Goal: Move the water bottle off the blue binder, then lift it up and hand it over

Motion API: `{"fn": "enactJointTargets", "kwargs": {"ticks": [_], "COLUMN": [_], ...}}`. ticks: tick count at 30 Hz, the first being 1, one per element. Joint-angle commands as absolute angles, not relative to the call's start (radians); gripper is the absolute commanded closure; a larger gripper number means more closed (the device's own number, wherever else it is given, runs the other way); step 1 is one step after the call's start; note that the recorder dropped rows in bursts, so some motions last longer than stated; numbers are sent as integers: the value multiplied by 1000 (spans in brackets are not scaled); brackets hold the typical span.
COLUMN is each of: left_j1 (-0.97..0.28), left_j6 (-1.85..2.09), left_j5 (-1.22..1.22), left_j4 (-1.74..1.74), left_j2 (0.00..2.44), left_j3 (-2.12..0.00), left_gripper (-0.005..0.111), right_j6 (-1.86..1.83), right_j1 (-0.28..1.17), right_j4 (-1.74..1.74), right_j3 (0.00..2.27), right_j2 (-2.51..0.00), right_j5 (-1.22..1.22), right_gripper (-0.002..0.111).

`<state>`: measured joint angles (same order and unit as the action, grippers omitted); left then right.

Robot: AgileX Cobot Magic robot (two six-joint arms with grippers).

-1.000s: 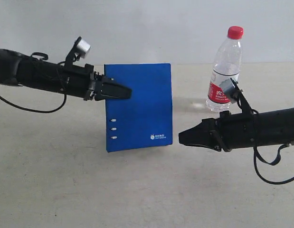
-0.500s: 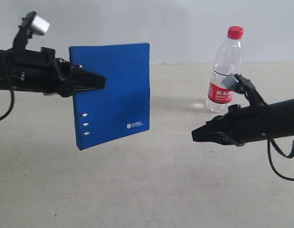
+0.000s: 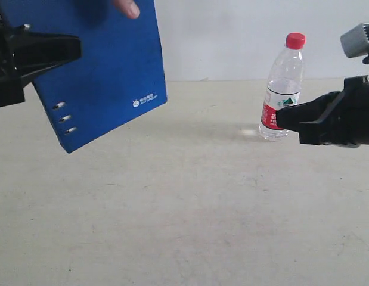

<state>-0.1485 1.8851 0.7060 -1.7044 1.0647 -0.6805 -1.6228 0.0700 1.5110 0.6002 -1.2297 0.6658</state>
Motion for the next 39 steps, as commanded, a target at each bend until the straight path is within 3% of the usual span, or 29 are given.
{"fn": "enactJointTargets", "kwargs": {"ticks": [1,6,12,14,15,17,18,19,23,27,29,34,37,39], "left_j1": [-151,-149,-149,-149,-149,-149,-149,-149,-86,-18,-16,-16,-16,-16], "left_j6": [1873,1873,1876,1864,1851,1865,1909,1904,1902,1902,1902,1902,1902,1902], "left_j5": [729,709,677,677,643,444,269,167,-35,-56,-47,0,0,0], "left_j4": [-1744,-1744,-1744,-1744,-1744,-1744,-1744,-1744,-1744,-1744,-1734,-1738,-1738,-1738], "left_j2": [1009,1017,1032,1032,1032,1034,1042,1052,1068,871,647,186,26,0], "left_j3": [-686,-686,-679,-664,-643,-586,-552,-545,-610,-612,-590,-543,-477,-403], "left_gripper": [102,100,47,38,42,67,89,102,102,102,102,102,102,102], "right_j6": [-1604,-1585,-1578,-1578,-1575,-1576,-1576,-1570,-1542,-1515,-1562,-1641,-1558,-1468], "right_j1": [70,70,70,70,70,70,70,70,70,70,70,70,70,70], "right_j4": [1489,1483,1485,1485,1485,1485,1485,1485,1482,1561,1634,1635,1586,1581], "right_j3": [580,580,580,580,580,580,580,580,580,580,580,580,555,494], "right_j2": [-1209,-1209,-1209,-1209,-1209,-1209,-1209,-1209,-1209,-1173,-1097,-608,-264,-100], "right_j5": [628,624,624,624,624,628,631,630,665,667,632,576,373,408], "right_gripper": [109,109,109,109,109,109,109,109,109,109,109,109,109,109]}}
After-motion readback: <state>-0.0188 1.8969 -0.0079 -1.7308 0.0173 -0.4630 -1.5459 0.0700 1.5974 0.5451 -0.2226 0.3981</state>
